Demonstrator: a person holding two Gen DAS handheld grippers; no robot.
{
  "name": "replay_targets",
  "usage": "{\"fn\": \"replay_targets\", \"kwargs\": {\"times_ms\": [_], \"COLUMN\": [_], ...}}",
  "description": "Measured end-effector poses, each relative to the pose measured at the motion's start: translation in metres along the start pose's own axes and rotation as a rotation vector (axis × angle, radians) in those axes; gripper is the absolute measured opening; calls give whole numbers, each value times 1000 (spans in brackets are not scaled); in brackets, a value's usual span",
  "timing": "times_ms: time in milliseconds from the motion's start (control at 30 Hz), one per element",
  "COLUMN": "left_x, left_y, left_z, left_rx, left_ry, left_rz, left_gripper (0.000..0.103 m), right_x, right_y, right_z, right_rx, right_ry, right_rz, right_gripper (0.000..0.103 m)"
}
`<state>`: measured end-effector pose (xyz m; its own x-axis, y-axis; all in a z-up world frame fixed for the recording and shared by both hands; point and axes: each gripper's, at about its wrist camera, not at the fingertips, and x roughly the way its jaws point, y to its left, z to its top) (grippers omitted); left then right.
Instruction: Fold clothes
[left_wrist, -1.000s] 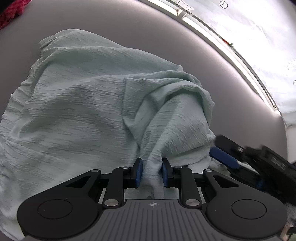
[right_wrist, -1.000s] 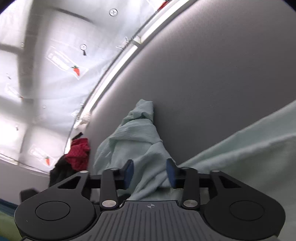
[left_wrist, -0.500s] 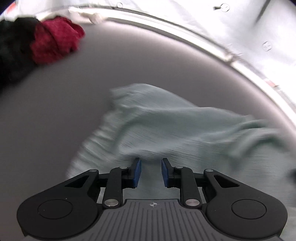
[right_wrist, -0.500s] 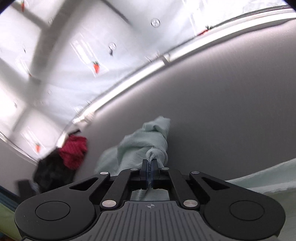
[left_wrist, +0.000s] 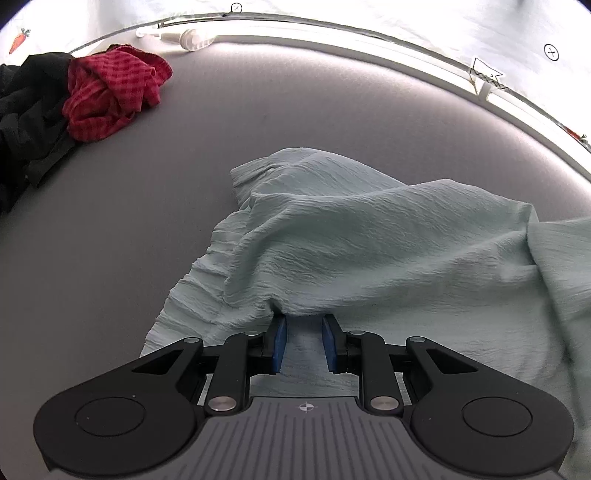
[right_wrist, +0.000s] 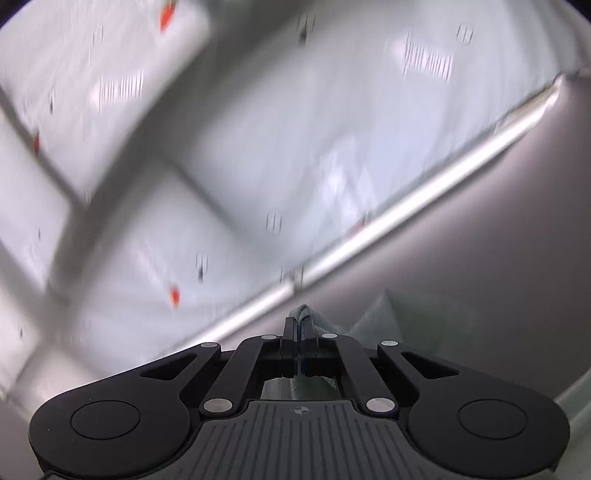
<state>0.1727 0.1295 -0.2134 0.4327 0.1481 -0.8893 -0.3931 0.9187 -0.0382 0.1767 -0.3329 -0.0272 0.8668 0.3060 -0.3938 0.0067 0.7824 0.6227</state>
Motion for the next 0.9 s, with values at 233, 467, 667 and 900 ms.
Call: {"fn": "replay_targets", "kwargs": {"times_ms": [233, 467, 667, 900], "left_x": [1, -23, -40, -36], "left_y": [-6, -36, -93, -162], "left_z": [3, 1, -2, -11], "left_rx": [22, 105, 149, 165], "left_ry": [12, -20, -14, 17], "left_rz": [39, -33, -187, -235], "left_gripper": [26, 26, 29, 29], "right_x": [-5, 24, -9, 63], "right_y": [-17, -88, -145, -216], "right_z": [-4, -53, -2, 31], "right_rx": [-237, -192, 12, 153], "right_ry": [-5, 274, 140, 307], "right_rz": [-256, -462, -462, -429], "right_gripper": [4, 26, 59, 64]}}
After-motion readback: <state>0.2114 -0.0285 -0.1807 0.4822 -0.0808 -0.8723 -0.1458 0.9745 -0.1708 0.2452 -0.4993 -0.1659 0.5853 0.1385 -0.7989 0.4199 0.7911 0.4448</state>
